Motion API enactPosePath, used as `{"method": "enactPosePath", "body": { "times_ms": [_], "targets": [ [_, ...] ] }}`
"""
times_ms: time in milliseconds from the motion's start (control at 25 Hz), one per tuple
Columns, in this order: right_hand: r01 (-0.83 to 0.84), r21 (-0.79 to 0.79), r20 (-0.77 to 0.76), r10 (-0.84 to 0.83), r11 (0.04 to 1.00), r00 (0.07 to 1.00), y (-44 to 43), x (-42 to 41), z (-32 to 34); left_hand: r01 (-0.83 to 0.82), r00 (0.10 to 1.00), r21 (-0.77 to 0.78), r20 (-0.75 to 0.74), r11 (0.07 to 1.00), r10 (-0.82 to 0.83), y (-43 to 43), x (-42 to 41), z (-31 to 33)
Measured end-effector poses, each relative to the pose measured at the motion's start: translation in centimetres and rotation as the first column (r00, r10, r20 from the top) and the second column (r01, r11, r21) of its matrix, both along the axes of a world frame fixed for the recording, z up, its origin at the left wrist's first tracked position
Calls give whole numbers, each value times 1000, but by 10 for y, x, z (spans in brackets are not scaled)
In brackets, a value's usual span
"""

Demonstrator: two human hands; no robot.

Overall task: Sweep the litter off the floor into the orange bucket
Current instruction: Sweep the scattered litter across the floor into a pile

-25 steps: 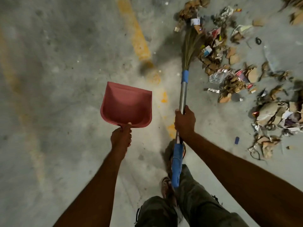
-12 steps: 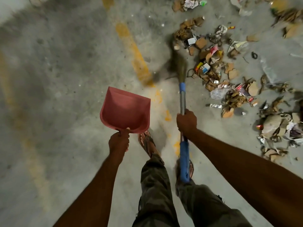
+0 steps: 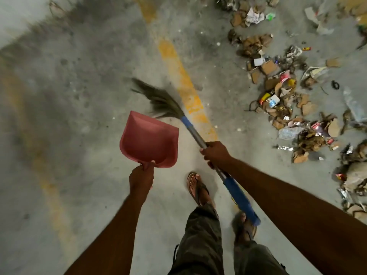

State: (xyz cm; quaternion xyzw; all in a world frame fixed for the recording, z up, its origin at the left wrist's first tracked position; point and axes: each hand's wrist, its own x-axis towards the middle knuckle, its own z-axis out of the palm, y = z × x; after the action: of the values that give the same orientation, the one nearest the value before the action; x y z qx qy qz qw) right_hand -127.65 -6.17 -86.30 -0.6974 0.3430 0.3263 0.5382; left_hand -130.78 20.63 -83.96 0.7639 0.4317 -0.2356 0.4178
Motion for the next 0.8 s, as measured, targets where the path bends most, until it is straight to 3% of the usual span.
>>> {"method": "enactPosePath", "body": {
  "times_ms": [80, 120, 200, 320, 400, 480, 520, 600, 640, 720, 800],
  "targets": [
    [280, -43, -98, -283, 959, 954, -1, 33, -7, 25, 1000, -13, 16, 1000, -25, 7, 24, -1],
    [341, -124, -69, -351, 932, 934, 0, 47, -10, 37, 999, -25, 27, 999, -36, 7, 37, -1],
    [341, -298, 59, -339, 891, 939, 10, 67, -6, 48, 998, -54, 35, 997, -46, 3, 61, -2],
    [385, -252, 190, -345, 888, 919, 25, 85, 8, 73, 997, -92, 46, 993, -69, -10, 95, 1],
    [265, -236, 234, -210, 935, 949, 18, 102, 14, 96, 994, -92, 55, 991, -91, -21, 119, 2],
    [27, -284, 231, 41, 959, 972, -4, 128, 14, 130, 991, -82, 44, 988, -127, -31, 148, 2],
    [-87, -297, 203, 152, 951, 967, -16, 144, 12, 156, 987, -78, 44, 985, -153, -35, 166, 3],
    [-181, -275, 105, 217, 944, 971, -43, 179, 3, 191, 981, -77, 45, 979, -188, -45, 205, 1],
    [-135, -260, 35, 149, 956, 988, -55, 193, -7, 196, 980, -78, 55, 978, -192, -49, 224, 0],
    [137, -248, -51, -154, 959, 987, -74, 218, -16, 226, 973, -74, 68, 971, -221, -64, 260, 0],
    [359, -295, -25, -382, 886, 924, -90, 242, -18, 245, 969, -91, 65, 965, -240, -82, 292, 3]
  ]
}}
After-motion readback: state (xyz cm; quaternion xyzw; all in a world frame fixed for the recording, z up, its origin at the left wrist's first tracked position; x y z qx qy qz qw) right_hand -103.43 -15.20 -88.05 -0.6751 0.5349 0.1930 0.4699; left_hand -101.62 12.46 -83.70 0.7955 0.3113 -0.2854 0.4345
